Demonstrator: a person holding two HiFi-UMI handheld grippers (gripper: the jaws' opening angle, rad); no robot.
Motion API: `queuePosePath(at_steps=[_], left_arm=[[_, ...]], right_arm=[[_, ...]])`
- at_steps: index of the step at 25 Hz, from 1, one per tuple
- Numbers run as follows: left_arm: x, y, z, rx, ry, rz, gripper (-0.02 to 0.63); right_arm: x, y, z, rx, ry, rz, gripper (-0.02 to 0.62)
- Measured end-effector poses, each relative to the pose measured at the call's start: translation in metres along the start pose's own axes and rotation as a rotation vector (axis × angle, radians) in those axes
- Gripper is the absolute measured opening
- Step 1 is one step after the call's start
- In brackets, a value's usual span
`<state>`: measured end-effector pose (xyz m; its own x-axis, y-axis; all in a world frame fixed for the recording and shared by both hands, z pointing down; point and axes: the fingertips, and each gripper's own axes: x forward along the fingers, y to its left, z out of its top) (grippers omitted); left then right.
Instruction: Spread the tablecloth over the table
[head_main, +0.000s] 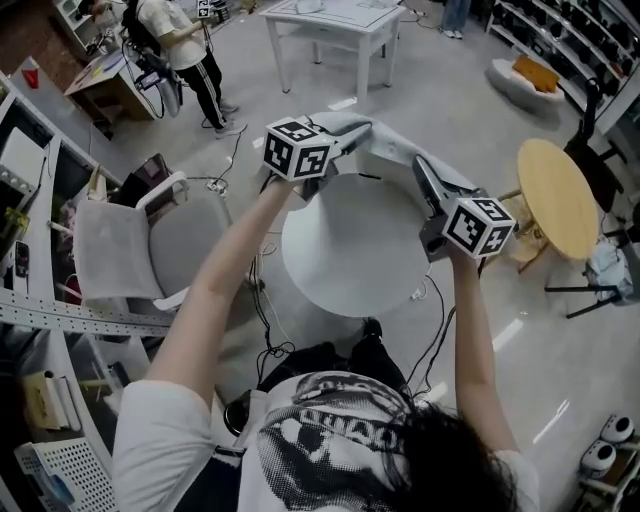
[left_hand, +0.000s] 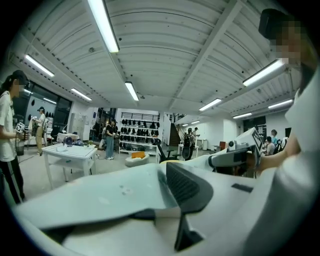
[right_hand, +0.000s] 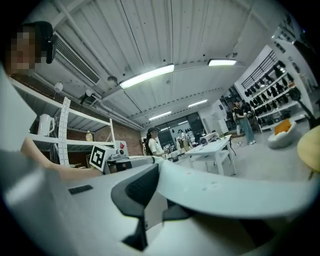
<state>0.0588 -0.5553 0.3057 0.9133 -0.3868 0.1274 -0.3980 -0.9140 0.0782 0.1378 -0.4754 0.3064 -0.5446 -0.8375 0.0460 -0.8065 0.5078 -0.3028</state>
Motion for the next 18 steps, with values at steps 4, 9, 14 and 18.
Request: queuePosePath(at_steps=[4, 9, 14, 18], left_arm=[[-0.030, -0.014, -0.029, 0.007, 0.040, -0.017, 0.072], [-0.070, -0.029, -0.067, -0.039, 0.060, -0.006, 0.072], [-0.105, -0.047, -0.108, -0.125, 0.041, 0.010, 0.071], [-0.116, -0.064, -0.136, -0.170, 0.053, 0.015, 0.071]], right_arm=[[-0.010, 0.030, -0.034, 0.045, 0.002, -0.014, 0.020], [-0.018, 0.065, -0.076, 0.101, 0.023, -0.023, 0.017], [-0.032, 0.090, -0.121, 0.160, 0.053, -0.018, 0.012], [-0.048, 0.094, -0.154, 0.290, 0.050, -0.044, 0.006]])
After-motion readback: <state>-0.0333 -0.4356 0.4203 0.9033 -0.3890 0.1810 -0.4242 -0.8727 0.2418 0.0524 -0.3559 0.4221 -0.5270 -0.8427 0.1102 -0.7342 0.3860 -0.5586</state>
